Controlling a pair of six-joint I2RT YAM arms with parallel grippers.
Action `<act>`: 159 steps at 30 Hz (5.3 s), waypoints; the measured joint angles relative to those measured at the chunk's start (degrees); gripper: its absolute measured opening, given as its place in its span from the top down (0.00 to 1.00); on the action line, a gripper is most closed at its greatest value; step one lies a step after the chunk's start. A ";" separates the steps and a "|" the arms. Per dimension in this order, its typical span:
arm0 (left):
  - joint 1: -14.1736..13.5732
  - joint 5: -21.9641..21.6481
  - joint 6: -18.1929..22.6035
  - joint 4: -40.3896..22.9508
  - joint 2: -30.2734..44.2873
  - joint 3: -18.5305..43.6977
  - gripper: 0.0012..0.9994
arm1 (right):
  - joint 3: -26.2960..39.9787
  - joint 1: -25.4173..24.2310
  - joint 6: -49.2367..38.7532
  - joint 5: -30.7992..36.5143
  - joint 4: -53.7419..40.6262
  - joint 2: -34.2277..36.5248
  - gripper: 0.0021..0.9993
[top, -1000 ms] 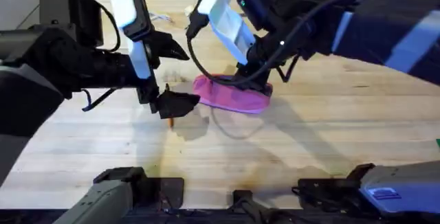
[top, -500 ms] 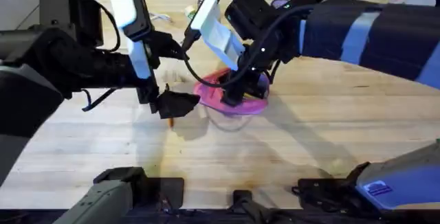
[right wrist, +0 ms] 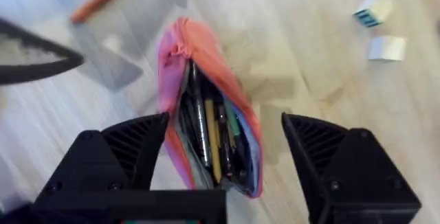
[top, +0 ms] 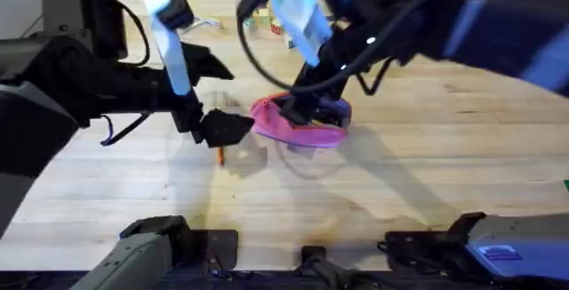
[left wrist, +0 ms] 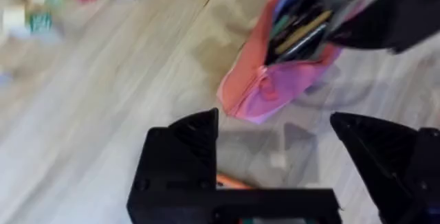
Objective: Unzip the bag, pick up the pens from the table one at a time and place them inside, then zip the bag closed.
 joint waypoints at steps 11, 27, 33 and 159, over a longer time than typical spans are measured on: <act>2.65 -17.70 -29.95 -0.78 -0.01 7.11 0.00 | 0.43 -3.86 10.65 0.00 0.13 -12.08 0.00; 2.65 -37.85 -52.35 -9.23 -10.85 7.48 0.00 | 0.43 -9.27 20.27 0.00 0.24 -17.26 0.00; 2.65 -38.28 -55.32 -10.34 -10.71 7.48 0.01 | 0.43 -9.27 21.87 -0.02 -0.34 -18.97 0.00; -44.32 -47.45 -57.27 36.61 17.46 13.54 0.96 | 0.45 -9.27 20.34 -0.02 -22.22 -42.12 0.00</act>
